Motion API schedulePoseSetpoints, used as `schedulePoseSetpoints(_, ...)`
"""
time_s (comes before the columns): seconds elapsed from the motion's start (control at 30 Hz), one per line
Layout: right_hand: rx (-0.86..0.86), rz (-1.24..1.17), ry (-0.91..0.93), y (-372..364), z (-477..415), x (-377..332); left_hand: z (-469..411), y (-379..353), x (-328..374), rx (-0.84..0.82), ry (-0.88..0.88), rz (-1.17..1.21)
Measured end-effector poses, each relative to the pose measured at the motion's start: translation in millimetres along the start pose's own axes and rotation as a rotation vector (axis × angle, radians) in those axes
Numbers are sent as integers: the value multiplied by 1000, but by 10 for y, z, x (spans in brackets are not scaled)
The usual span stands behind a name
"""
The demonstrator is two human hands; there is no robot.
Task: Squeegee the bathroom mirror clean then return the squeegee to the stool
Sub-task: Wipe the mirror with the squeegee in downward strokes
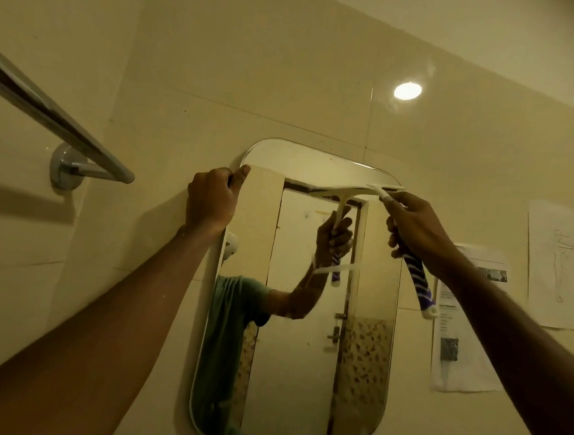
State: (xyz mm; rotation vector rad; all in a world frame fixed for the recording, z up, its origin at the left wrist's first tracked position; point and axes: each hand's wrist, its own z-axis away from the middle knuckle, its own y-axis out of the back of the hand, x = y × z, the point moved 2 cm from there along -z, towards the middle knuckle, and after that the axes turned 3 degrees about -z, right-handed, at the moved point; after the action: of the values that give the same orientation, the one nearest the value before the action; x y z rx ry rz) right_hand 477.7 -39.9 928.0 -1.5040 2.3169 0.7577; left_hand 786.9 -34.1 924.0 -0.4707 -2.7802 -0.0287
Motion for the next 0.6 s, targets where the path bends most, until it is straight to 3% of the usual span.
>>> schedulePoseSetpoints(0.2, 19, 347, 79, -24, -97, 120, -22, -40, -26, -8, 7, 2)
schedulePoseSetpoints(0.37, 16, 318, -16, -205, 402, 560, -21, -77, -48, 12, 10, -6)
schedulePoseSetpoints(0.47, -79, 312, -98, -259, 903, 705, -15, -67, -31, 12, 13, -17)
schedulePoseSetpoints(0.6, -29, 407, -23, 8, 383, 254, -14, -60, -21, 14, 7, -29)
